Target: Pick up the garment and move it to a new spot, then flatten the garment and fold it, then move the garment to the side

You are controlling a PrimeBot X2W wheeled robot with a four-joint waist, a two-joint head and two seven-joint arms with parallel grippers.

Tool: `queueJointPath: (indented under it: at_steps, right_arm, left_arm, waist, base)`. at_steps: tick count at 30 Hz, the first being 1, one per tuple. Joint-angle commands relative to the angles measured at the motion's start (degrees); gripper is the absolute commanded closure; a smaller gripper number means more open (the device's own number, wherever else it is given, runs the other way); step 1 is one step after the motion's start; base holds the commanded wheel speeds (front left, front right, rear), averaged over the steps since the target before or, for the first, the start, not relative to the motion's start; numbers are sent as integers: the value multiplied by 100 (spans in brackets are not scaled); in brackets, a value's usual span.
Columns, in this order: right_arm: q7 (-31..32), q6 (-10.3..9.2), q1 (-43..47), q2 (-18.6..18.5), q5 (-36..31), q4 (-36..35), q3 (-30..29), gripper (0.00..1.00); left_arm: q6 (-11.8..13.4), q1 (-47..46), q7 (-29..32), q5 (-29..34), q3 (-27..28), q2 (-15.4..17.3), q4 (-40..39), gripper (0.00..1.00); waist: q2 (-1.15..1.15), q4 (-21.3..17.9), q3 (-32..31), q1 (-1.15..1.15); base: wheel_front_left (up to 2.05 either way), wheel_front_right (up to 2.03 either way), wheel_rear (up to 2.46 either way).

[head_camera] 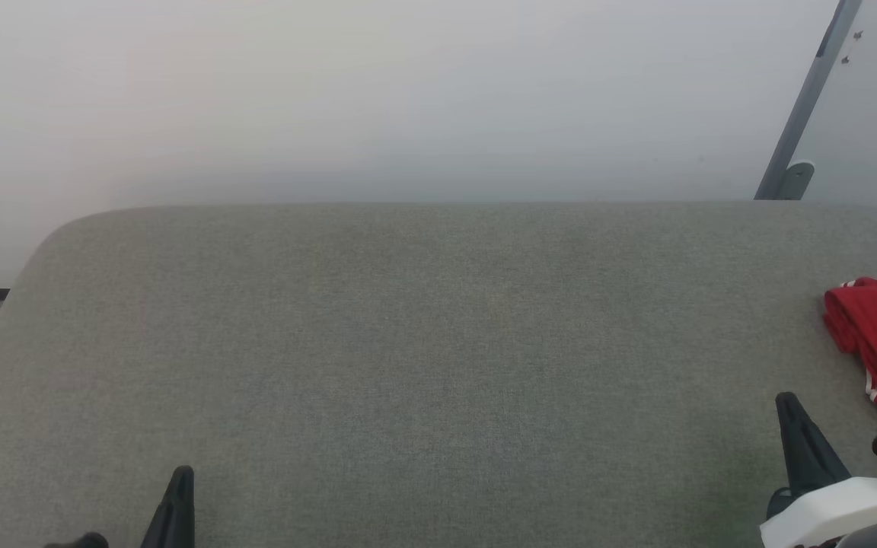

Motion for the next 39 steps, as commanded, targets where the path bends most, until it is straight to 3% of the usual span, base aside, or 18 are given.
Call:
queueJointPath:
  at_steps: [1,22,39]
  right_arm:
    - [38,-1,-180,-18,246,-87,-32,100]
    - [424,-2,-356,208,2041,-54,-93,100]
    - [673,-2,-475,349,3153,-20,-138,100]
  left_arm:
    - [-1,-199,66,-256,39,17,-55,100]
    - [-4,-678,580,-2031,89,-127,188,100]
    - [-6,-972,905,-3122,123,-224,339,100]
  waist:
    - [0,-3,5,0]
    - [0,-52,74,0]
    - [0,-89,126,0]
  base:
    - [0,0,0]
    - [0,0,0]
    - [0,0,0]
